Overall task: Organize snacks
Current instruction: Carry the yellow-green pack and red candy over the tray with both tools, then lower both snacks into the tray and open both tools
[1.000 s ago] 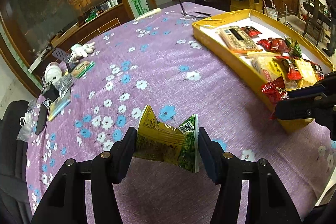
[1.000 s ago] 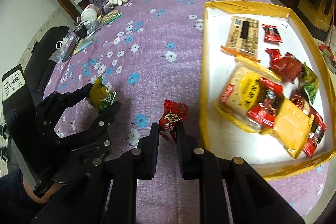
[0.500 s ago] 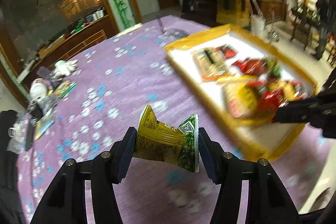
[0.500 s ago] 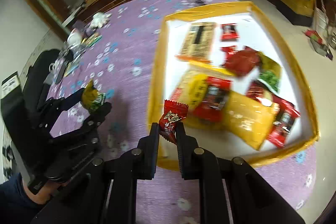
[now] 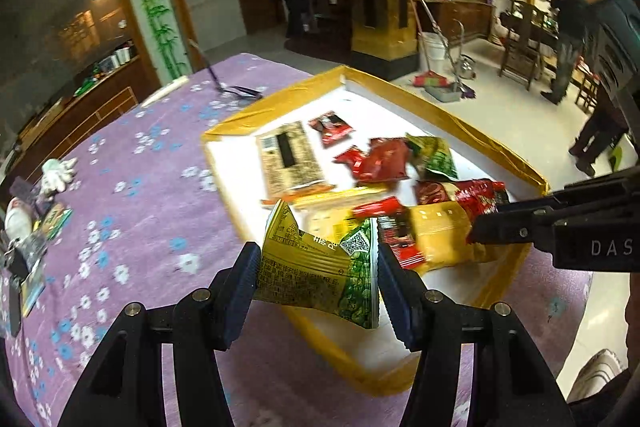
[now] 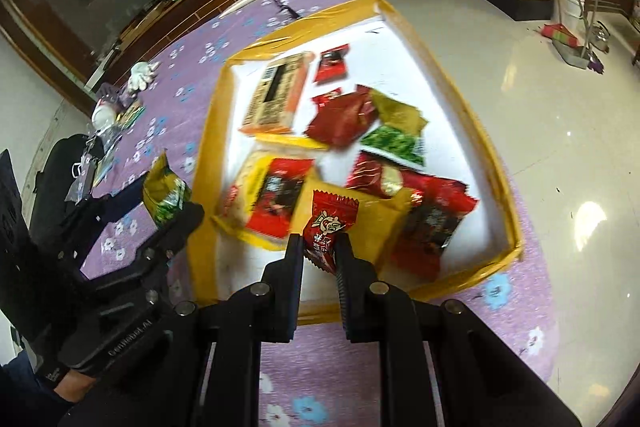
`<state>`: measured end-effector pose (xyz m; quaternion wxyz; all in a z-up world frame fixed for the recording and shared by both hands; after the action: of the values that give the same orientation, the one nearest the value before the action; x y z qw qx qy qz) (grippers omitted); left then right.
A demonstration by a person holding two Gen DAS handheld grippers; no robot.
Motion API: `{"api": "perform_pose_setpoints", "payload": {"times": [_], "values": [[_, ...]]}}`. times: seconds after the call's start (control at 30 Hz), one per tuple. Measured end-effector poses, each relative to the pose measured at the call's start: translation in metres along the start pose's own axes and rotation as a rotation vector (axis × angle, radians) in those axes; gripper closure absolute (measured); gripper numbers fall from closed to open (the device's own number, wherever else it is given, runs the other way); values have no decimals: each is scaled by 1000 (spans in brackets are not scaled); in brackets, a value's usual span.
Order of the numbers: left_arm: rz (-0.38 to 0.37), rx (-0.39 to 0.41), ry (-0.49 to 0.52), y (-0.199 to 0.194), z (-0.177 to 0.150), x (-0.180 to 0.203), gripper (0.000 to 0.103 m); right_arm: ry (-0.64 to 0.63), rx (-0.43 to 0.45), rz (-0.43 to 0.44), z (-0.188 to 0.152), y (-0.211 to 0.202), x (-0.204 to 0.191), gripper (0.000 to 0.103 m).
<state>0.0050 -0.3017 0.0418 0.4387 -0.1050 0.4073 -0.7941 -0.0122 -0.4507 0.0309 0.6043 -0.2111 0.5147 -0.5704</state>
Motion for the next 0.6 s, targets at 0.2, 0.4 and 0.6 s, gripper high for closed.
{"api": "perform_pose_setpoints", "payload": {"times": [0.2,0.4,0.6], "values": [[-27,-31,9,19,1,13,42,-2,-19,-18,6,7,12,88],[-31,-40,4,33,5,18,42,-15,-30,-24,14,12,17,88],[-36,-56,-6,44,9,18,42,-38,-39,-25,23,19,17,88]]}}
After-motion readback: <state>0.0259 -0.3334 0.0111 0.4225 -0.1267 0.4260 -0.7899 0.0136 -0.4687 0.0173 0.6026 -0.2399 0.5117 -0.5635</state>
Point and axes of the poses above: each gripper's, at about its wrist camera, not at the fingertips, and y roughly the way its jaws point, x to its right, z to its top, the point moved 4 cm from there along y, roughly the way its jaws point, and after that the axes turned 8 degrees about y, right-handed, at the moved point
